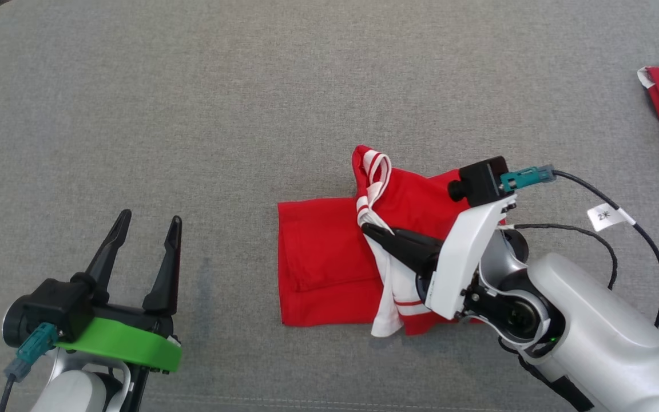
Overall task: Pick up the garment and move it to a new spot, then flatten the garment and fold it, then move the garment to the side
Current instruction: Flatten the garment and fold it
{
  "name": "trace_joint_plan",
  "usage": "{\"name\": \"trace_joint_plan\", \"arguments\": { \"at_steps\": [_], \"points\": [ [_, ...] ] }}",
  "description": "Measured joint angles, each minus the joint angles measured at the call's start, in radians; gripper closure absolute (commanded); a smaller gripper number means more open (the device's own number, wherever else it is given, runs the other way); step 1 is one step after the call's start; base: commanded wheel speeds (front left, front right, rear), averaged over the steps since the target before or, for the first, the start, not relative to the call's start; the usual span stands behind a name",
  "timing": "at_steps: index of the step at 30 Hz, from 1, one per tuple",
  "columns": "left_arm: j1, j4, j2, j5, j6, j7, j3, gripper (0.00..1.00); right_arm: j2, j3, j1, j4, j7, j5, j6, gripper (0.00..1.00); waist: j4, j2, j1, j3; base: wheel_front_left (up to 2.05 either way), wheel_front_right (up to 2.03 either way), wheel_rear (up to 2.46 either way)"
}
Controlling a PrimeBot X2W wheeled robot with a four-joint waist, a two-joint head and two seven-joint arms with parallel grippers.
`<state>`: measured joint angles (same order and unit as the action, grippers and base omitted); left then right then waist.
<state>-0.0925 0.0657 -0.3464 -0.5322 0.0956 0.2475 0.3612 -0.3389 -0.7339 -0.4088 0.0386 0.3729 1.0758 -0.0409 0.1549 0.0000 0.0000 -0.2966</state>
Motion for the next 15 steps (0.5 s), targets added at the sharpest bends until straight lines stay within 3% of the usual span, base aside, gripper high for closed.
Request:
{"name": "trace_joint_plan", "arguments": {
  "at_steps": [4,15],
  "points": [
    [-0.014,-0.019,0.020,0.000,0.000,0.000,0.009,0.00,0.050,-0.036,-0.024,-0.051,0.000,-0.030,-0.022,1.00,0.025,0.0000,0.0000,-0.012,0.00,0.00,0.00],
    [-0.021,-0.056,0.025,0.000,0.000,0.000,0.011,0.00,0.158,-0.078,-0.097,-0.161,-0.012,-0.055,-0.025,1.00,0.054,0.0000,0.0000,-0.026,0.00,0.00,0.00]
  ]
}}
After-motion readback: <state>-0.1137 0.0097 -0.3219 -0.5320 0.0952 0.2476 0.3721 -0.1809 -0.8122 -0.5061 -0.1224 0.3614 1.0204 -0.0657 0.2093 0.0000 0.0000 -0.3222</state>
